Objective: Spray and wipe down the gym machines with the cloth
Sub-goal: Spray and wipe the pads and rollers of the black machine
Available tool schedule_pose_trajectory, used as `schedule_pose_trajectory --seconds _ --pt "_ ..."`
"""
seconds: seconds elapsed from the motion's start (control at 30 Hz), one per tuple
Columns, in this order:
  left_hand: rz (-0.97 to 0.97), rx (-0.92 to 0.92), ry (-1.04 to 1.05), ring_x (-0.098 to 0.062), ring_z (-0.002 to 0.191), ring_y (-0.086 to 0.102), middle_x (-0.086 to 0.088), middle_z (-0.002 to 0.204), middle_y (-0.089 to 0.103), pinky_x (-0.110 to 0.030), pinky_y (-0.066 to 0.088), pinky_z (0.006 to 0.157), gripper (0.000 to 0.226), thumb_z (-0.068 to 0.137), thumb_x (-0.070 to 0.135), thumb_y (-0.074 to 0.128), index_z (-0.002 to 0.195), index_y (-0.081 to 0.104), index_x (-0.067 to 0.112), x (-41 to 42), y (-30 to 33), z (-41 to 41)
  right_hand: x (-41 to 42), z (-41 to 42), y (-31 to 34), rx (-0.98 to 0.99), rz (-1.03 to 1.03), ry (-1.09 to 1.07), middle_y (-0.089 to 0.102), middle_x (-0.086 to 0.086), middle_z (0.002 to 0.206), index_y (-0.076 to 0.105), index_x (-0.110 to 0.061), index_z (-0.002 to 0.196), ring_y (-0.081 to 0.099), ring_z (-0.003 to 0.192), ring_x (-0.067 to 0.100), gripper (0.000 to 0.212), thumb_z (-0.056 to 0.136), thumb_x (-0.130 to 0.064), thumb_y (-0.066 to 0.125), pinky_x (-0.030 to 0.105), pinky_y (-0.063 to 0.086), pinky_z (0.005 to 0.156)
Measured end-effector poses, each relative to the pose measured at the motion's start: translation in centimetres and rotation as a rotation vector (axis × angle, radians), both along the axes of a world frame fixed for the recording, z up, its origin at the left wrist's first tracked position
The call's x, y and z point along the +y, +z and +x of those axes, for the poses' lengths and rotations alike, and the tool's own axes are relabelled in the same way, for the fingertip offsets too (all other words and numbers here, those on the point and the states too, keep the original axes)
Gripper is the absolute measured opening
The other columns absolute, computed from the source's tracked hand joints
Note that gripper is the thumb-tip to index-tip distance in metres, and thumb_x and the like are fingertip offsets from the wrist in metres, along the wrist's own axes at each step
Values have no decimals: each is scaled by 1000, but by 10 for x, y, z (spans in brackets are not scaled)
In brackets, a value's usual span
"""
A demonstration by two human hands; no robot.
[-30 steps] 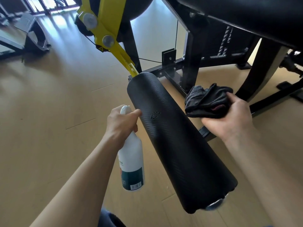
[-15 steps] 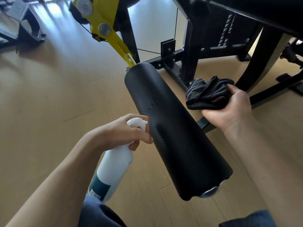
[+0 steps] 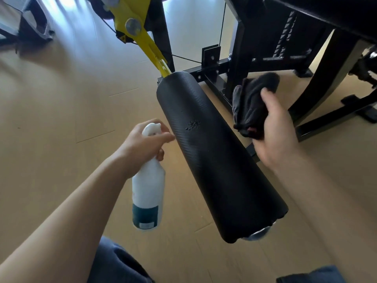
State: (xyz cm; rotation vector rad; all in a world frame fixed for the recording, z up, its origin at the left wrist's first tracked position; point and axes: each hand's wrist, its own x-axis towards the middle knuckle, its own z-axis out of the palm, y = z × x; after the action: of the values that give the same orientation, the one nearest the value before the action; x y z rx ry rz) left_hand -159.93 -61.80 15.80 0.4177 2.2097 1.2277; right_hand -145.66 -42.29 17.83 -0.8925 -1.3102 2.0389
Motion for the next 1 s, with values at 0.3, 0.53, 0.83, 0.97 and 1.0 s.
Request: schedule_pose_trajectory --seconds 0.3,0.53,0.83,0.97,1.0 --pt "79 -32 188 -21 69 63 -11 105 71 -45 65 74 39 98 39 73 135 62 34 23 -44 -23 -29 -3 -40 -760 1516 730 1 -4 171 17 -47 158 -4 157 19 63 100 -61 36 43 7 128" --pt "171 -115 108 -16 61 61 -2 82 69 -44 62 74 52 97 39 73 142 54 55 35 -63 -32 -41 32 -55 -778 1797 687 21 10 168 37 -36 156 19 155 32 55 103 -53 29 53 32 120" --pt "254 -152 114 -13 57 57 -2 71 66 -39 57 71 33 99 38 71 128 64 53 44 -78 -41 -13 -63 -66 -771 1971 663 31 28 160 47 -6 150 29 149 45 53 104 -32 49 57 33 118" --pt "312 -162 178 -14 56 53 -15 80 69 -29 54 60 22 105 29 64 121 70 43 45 -79 -46 -1 -122 -51 -765 1902 764 19 23 166 35 -8 157 14 155 39 53 109 -31 34 50 16 126" --pt "321 -163 195 -15 56 53 -19 85 71 -28 54 59 22 105 27 64 119 71 42 45 -80 -47 3 -138 -47 -798 1879 790 11 20 168 28 -10 159 6 156 36 55 110 -33 32 47 10 128"
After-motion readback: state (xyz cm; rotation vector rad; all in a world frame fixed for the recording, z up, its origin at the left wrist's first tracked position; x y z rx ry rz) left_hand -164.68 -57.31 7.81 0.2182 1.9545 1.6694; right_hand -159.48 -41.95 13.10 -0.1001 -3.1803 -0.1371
